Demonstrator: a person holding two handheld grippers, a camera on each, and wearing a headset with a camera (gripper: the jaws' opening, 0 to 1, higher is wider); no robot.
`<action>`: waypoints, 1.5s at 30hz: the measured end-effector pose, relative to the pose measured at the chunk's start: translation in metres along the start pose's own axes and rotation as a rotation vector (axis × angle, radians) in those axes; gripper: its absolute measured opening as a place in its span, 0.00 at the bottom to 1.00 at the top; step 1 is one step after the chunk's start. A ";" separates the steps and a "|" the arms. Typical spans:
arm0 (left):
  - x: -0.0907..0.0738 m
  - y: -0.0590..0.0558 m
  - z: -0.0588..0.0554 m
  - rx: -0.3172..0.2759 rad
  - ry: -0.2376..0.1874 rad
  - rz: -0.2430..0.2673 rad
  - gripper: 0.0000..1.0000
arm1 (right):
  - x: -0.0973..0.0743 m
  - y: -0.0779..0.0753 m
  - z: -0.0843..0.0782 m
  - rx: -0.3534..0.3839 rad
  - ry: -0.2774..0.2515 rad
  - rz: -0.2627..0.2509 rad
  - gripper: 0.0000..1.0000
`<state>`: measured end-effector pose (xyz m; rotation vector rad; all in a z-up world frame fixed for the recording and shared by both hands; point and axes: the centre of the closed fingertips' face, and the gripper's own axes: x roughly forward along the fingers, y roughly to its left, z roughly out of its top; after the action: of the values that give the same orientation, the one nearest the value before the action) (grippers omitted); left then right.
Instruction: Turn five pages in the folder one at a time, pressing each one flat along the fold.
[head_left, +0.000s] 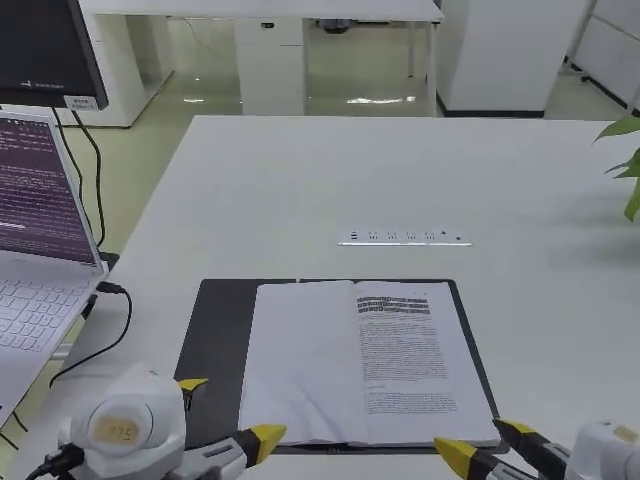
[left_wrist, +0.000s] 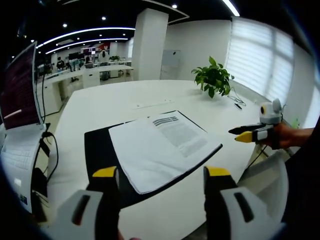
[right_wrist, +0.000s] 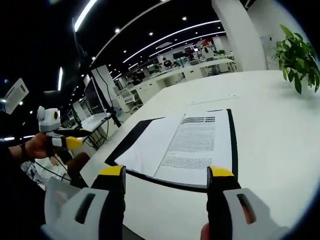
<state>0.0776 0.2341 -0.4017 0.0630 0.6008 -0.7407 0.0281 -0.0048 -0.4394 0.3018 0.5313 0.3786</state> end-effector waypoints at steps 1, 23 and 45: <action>0.000 -0.001 0.000 0.005 0.001 -0.002 0.69 | 0.000 0.000 0.001 -0.001 -0.001 0.002 0.64; -0.004 -0.003 -0.010 0.033 0.032 0.001 0.72 | -0.001 0.004 0.001 0.012 -0.011 0.016 0.65; -0.008 -0.003 -0.011 -0.007 0.021 0.056 0.71 | -0.002 0.015 -0.007 0.012 0.024 0.066 0.65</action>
<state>0.0660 0.2397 -0.4061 0.0806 0.6194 -0.6848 0.0189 0.0091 -0.4390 0.3277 0.5486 0.4438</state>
